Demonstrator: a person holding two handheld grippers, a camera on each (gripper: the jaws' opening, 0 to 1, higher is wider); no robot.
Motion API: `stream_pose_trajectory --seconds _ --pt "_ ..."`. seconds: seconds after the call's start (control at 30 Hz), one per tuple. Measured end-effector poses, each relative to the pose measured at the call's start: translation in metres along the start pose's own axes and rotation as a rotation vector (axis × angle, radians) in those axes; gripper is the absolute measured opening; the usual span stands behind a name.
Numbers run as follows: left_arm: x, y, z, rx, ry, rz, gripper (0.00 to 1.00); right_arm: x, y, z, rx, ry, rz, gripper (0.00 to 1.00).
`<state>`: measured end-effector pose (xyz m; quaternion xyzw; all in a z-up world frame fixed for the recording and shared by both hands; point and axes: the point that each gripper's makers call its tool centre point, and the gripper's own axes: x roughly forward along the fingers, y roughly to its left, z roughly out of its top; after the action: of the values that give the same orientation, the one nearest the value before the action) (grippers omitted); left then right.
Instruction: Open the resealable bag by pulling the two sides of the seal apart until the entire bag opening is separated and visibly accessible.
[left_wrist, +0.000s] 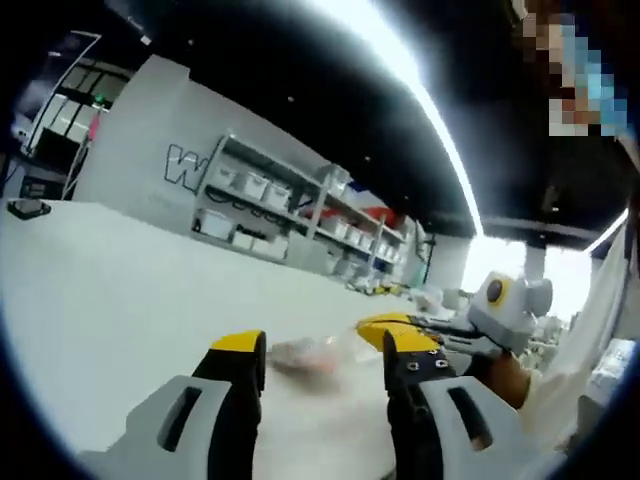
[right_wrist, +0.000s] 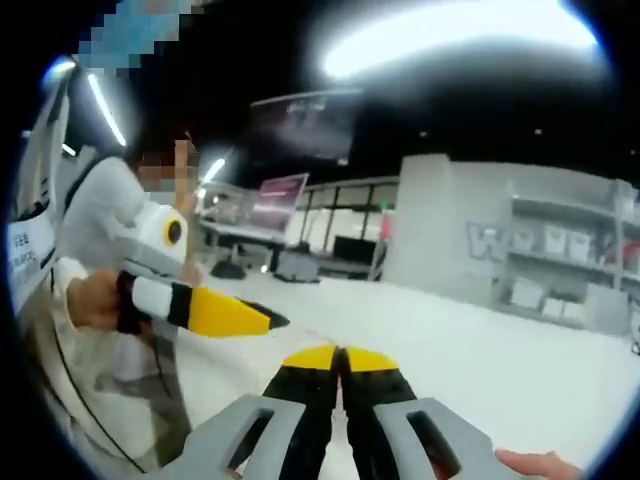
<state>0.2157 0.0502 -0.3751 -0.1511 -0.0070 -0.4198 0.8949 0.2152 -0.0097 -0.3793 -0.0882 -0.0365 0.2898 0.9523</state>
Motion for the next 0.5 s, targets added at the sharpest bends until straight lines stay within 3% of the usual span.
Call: stream_pose_trajectory --seconds 0.13,0.43,0.5 --pt "-0.003 0.006 0.008 0.032 -0.045 0.047 0.78 0.001 0.002 0.002 0.004 -0.007 0.001 0.00" --pt "-0.009 0.017 0.027 0.086 -0.151 0.110 0.98 0.001 0.001 0.013 0.000 -0.038 0.002 0.00" --pt "-0.009 0.017 0.027 0.097 -0.150 0.114 0.98 0.001 0.000 0.015 0.006 -0.046 0.004 0.00"
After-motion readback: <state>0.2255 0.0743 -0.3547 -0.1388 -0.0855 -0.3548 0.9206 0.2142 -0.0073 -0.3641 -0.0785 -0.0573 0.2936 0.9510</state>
